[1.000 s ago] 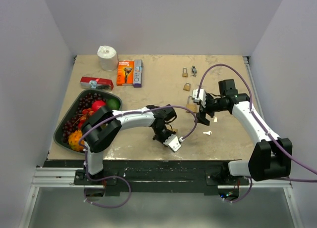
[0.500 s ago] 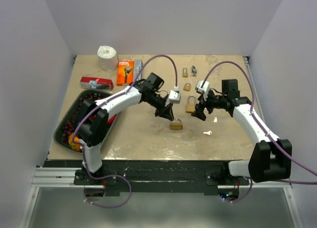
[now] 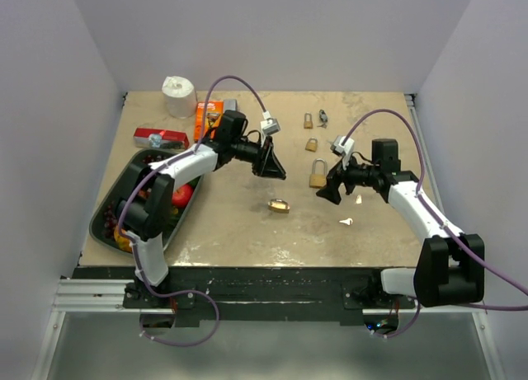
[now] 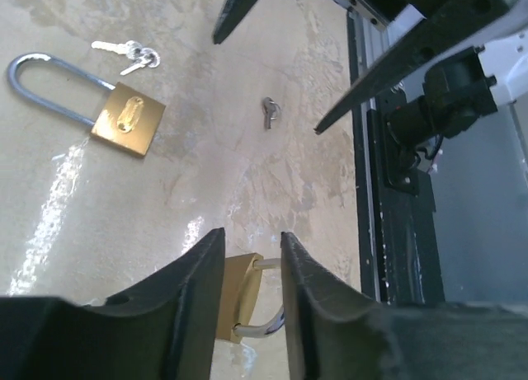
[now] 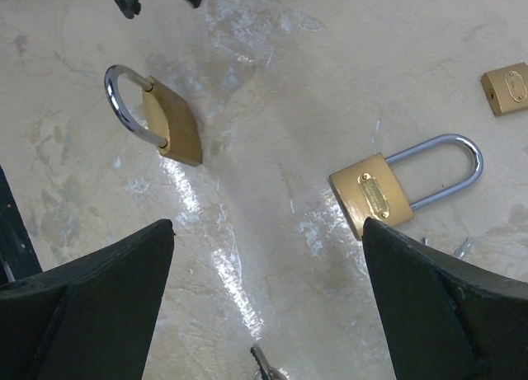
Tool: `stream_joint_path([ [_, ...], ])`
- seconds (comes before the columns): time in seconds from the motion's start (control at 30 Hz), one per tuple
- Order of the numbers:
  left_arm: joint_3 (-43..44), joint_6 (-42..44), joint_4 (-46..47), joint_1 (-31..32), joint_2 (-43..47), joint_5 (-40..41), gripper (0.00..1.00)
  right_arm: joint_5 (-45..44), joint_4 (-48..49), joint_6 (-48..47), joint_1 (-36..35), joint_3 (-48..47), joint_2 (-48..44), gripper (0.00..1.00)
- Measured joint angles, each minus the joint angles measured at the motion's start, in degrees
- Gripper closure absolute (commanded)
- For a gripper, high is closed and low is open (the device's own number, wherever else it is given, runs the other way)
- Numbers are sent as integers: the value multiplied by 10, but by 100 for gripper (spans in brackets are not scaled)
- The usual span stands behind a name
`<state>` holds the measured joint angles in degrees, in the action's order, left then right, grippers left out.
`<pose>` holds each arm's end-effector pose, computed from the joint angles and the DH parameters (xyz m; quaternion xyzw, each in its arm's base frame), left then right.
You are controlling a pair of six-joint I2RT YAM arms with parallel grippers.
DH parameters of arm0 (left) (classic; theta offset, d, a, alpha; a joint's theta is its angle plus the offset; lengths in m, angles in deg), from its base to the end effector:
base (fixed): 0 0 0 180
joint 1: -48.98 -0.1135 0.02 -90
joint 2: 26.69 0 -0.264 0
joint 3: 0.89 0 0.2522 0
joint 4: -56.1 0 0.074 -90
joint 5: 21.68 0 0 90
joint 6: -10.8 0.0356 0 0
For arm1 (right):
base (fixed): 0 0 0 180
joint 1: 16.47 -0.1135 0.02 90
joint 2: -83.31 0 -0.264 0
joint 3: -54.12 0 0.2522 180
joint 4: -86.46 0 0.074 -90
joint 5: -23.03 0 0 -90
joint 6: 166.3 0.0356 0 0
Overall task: Lock with the key
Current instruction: Adjust the lock at the center of the board, then pick up the lock from the center of the board.
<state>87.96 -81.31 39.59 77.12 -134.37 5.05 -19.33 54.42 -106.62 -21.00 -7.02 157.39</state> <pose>0.3486 -0.2225 0.2316 0.4050 0.6827 -0.5518 0.2558 0.2598 0.0470 0.2416 -0.4006 0.7600 0.2855 0.4247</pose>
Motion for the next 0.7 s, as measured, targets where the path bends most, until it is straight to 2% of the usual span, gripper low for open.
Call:
stream_joint_path([
  [0.07,0,7,-3,-3,0,21,34,0,3,10,0,0,0,1],
  [0.17,0,51,-30,-12,2,42,22,-1,3,17,0,0,0,1],
  [0.33,18,244,-179,-17,21,73,20,-1,3,19,0,0,0,1],
  [0.47,35,396,-277,10,31,134,18,-2,3,19,0,0,0,1],
  [0.6,35,478,-324,65,34,189,18,-4,3,21,0,0,0,1],
  [0.7,35,503,-334,107,34,219,23,-8,3,23,0,0,0,1],
])
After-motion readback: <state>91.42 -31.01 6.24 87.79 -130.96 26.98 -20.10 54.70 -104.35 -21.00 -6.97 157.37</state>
